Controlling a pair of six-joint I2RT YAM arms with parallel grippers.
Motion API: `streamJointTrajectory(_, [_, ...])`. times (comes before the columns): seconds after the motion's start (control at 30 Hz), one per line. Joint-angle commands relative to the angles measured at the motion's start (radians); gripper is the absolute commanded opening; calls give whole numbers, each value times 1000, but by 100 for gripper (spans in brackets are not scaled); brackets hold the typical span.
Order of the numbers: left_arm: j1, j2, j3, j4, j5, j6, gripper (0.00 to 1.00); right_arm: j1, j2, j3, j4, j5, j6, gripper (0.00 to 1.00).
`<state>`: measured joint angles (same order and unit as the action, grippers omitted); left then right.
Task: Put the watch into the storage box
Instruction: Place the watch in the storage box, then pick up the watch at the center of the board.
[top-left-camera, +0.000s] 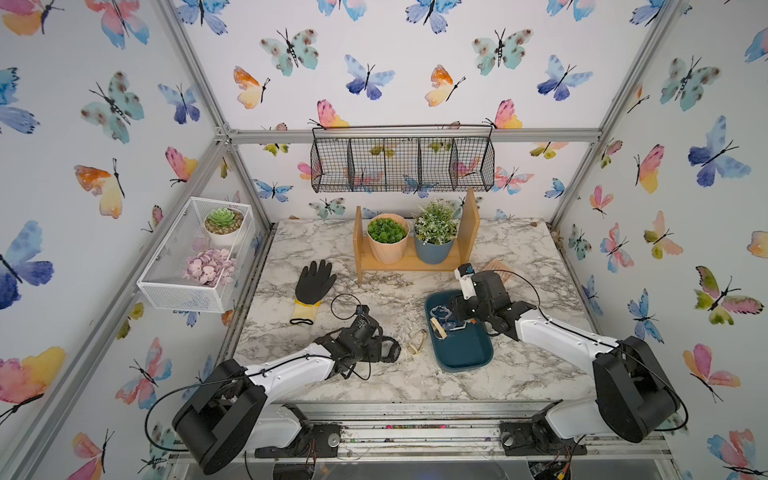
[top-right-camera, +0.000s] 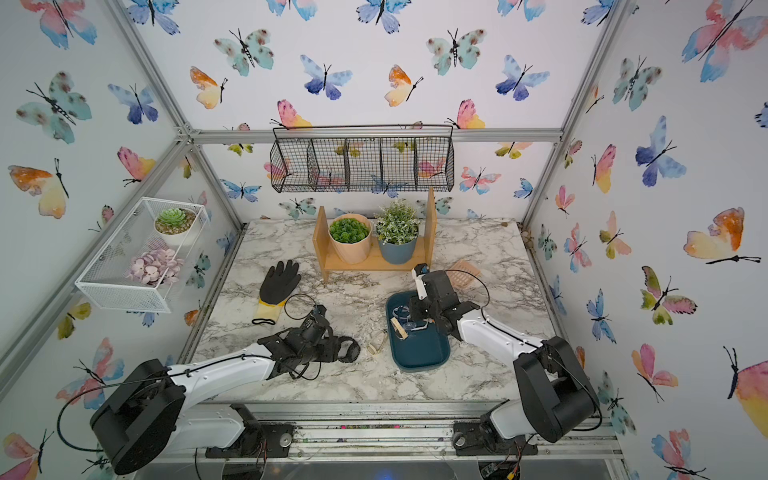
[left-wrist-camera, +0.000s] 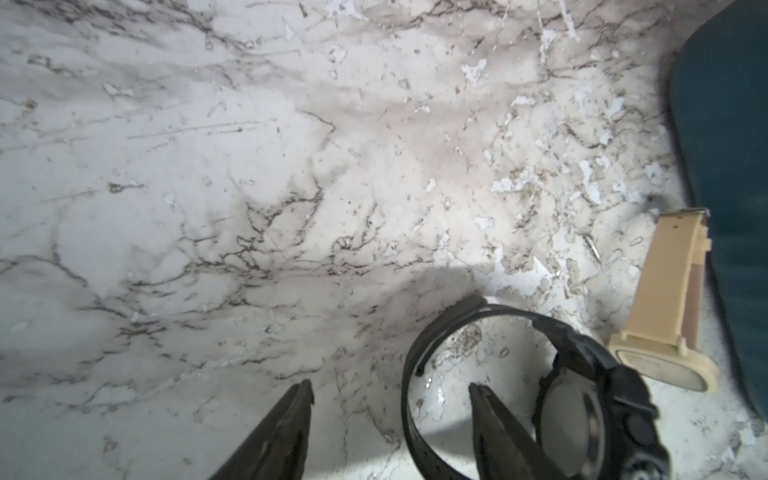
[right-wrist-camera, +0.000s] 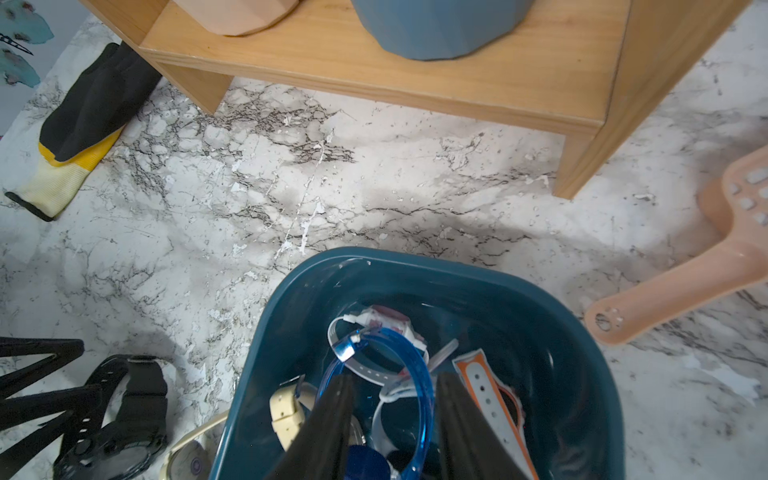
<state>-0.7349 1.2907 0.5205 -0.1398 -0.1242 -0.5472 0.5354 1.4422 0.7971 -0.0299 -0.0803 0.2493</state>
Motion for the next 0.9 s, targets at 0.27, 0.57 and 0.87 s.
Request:
streamJointTrajectory(0.27, [-3,54,17,3,35,-3,28,-3,6,-13,38,-51,5,41])
streamJointTrajectory(0.57, [-44,15,67,-22,-54,40,0,-2,7,-15,79,-161,-28,40])
streamJointTrajectory(0.87, [-71,16,143,-9,-82,106,0,69,-30,-21,150,-340,-135,48])
